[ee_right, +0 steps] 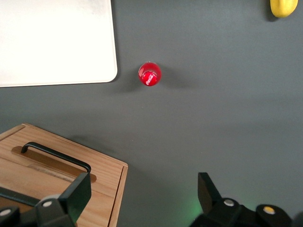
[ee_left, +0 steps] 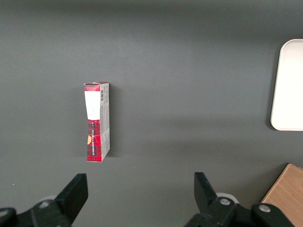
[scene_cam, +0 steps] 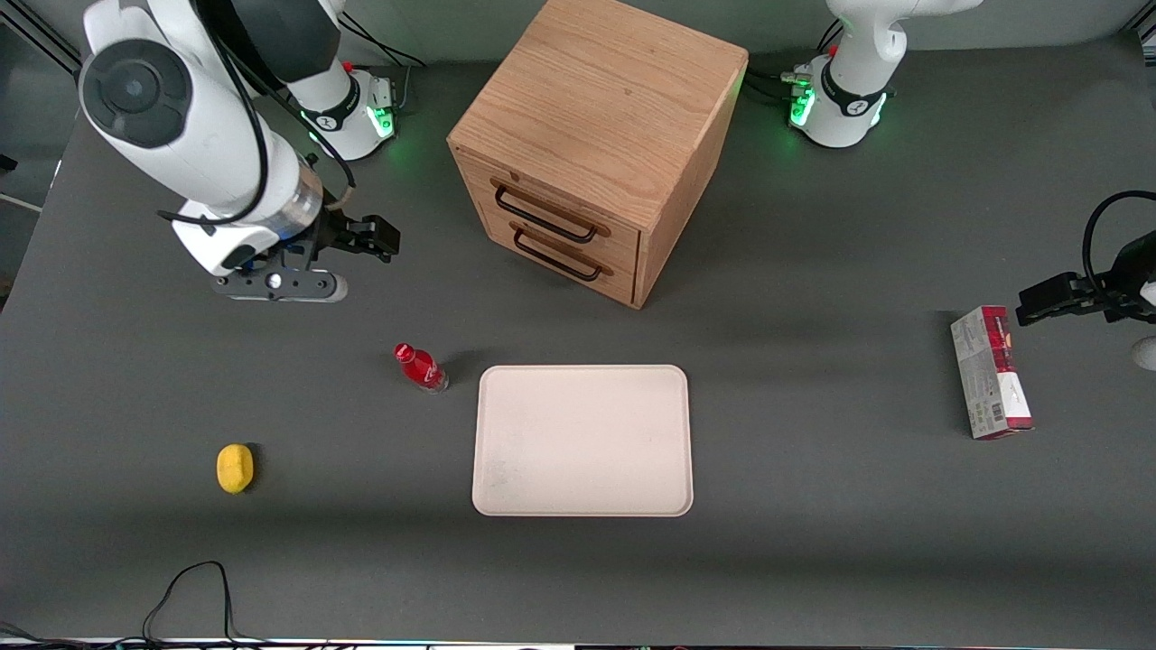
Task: Place coke bottle on tray
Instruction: 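Move the open right gripper toward the red Coca-Cola bottle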
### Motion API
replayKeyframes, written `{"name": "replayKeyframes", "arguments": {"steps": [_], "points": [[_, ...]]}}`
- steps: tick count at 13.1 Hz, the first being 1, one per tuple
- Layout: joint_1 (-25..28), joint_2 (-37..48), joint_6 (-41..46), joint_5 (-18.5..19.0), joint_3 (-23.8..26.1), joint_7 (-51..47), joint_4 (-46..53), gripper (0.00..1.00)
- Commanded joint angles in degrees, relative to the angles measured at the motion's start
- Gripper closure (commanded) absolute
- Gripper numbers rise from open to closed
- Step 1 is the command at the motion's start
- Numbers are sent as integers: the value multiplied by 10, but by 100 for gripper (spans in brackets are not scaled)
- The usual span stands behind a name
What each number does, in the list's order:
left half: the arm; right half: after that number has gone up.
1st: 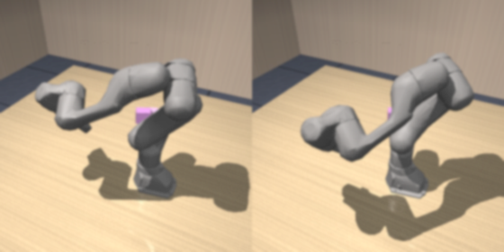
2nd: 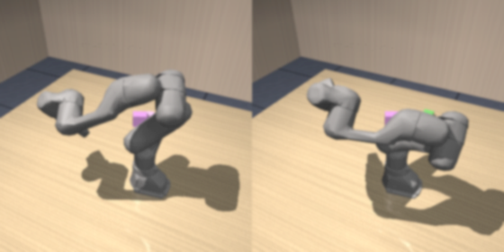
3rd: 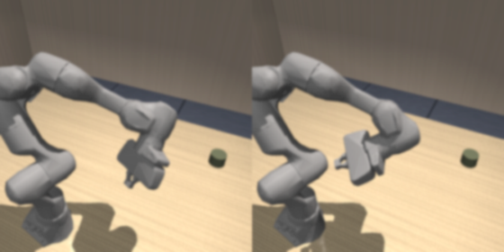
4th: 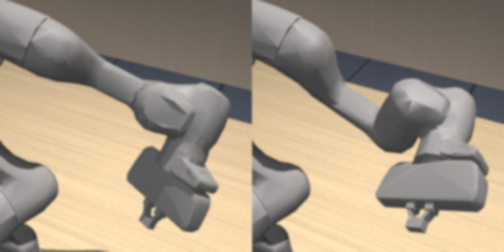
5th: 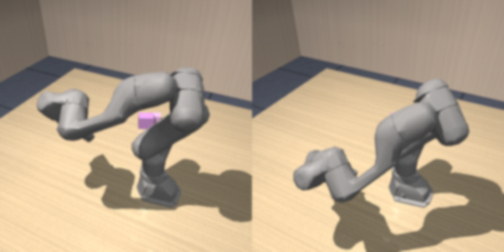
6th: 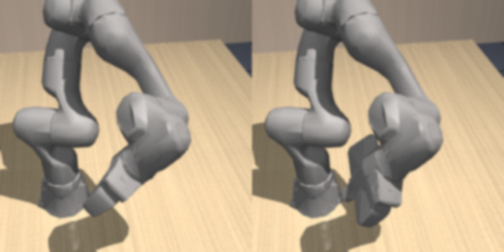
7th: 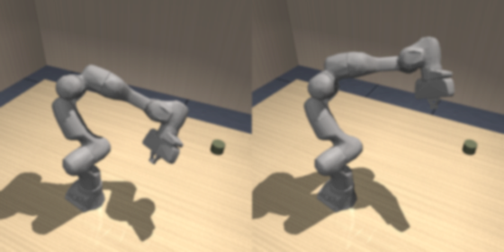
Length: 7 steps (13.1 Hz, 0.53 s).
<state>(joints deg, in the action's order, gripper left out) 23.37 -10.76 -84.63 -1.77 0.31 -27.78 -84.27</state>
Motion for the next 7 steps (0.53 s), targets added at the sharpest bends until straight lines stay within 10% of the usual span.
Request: {"name": "replayKeyframes", "arguments": {"steps": [1, 7], "points": [[-4, -10, -25, -15, -5, -3, -24, 0], [-5, -1, -250, -15, -9, 20, -210, 0]]}}
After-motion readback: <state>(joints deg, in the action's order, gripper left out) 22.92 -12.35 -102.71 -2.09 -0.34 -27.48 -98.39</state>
